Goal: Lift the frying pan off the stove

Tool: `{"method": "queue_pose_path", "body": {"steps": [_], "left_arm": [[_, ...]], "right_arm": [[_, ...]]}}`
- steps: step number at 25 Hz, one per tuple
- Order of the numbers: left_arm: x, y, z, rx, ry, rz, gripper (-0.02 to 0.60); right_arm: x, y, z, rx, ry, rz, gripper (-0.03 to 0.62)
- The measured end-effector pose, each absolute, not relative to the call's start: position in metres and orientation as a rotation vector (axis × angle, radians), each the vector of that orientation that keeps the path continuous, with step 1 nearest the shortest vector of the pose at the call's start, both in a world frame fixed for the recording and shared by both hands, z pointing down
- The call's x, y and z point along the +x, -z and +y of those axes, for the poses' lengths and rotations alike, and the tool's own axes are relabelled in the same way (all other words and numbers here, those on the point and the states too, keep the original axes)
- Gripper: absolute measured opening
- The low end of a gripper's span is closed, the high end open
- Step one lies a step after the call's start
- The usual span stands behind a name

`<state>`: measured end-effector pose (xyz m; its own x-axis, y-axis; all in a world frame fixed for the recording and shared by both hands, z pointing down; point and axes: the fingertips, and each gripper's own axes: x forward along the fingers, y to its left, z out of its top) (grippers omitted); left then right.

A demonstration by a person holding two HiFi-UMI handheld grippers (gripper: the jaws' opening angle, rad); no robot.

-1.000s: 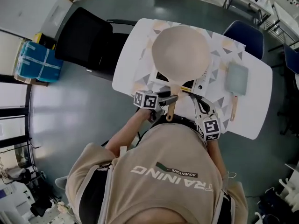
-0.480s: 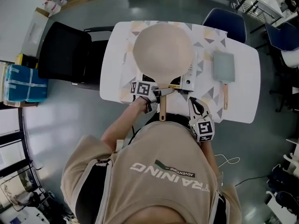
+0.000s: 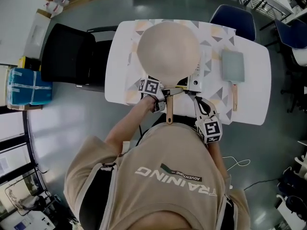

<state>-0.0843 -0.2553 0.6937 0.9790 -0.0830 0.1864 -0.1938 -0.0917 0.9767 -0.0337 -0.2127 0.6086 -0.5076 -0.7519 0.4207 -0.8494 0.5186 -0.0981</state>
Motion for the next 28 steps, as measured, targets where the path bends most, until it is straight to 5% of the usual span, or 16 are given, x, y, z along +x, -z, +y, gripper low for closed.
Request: {"method": "queue_pose_path", "body": {"steps": [8, 28], "left_arm": [[-0.085, -0.693, -0.260, 1.570, 0.034, -0.185, 0.109], [-0.092, -0.665, -0.253, 1.643, 0.015, -0.148, 0.149]], "right_arm": [[-0.042, -0.603, -0.220, 1.277, -0.399, -2.482, -0.003], [-0.016, -0.599, -0.208, 1.300, -0.420, -2.492, -0.003]]}}
